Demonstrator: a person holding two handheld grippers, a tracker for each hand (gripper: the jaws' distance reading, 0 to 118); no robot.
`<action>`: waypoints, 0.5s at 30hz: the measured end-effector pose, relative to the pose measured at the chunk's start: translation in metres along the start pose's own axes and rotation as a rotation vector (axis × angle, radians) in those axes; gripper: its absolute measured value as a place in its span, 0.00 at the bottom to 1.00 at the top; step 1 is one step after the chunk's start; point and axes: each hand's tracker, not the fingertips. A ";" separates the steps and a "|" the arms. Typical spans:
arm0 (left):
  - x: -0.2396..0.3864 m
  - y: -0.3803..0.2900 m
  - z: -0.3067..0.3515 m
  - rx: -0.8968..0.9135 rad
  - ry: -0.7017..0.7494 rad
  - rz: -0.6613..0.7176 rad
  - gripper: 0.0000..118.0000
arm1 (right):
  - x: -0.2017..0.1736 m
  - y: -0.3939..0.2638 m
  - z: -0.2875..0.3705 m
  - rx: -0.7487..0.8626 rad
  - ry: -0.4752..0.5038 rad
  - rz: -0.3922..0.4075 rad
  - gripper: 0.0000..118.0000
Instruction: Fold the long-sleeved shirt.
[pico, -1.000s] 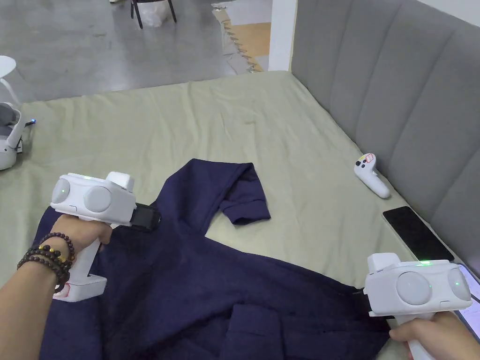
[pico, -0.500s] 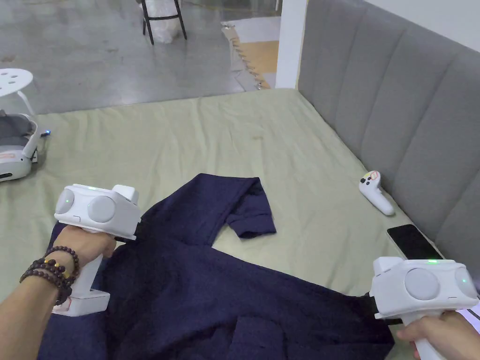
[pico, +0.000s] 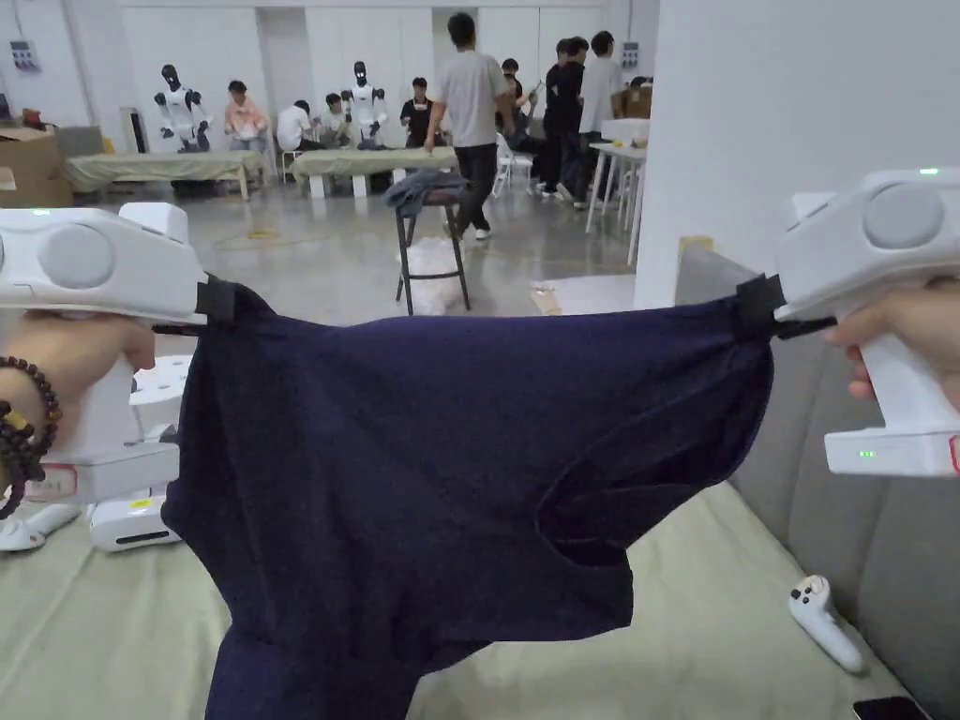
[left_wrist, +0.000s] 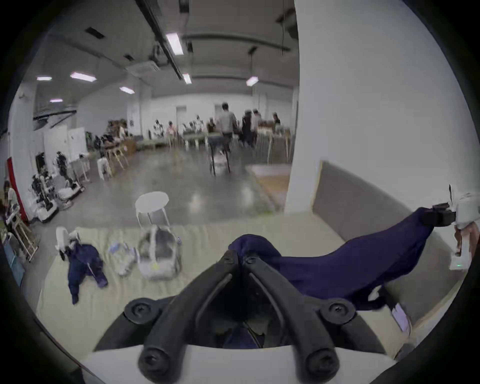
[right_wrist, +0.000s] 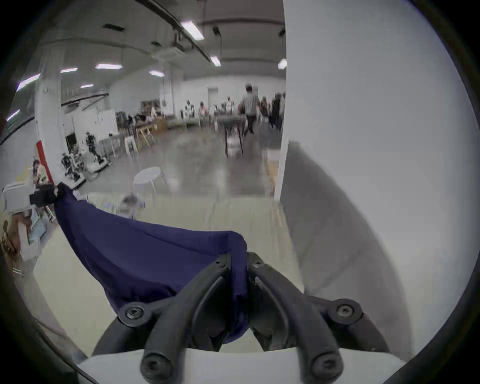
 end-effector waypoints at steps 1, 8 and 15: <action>-0.002 0.019 0.003 0.033 0.021 -0.003 0.03 | -0.004 0.023 0.002 0.030 -0.013 0.001 0.07; 0.006 0.129 0.055 0.301 0.137 0.094 0.03 | -0.039 0.152 0.020 0.211 -0.060 0.021 0.07; 0.001 0.178 0.058 0.325 0.158 0.036 0.03 | -0.044 0.187 0.000 0.223 -0.107 -0.025 0.07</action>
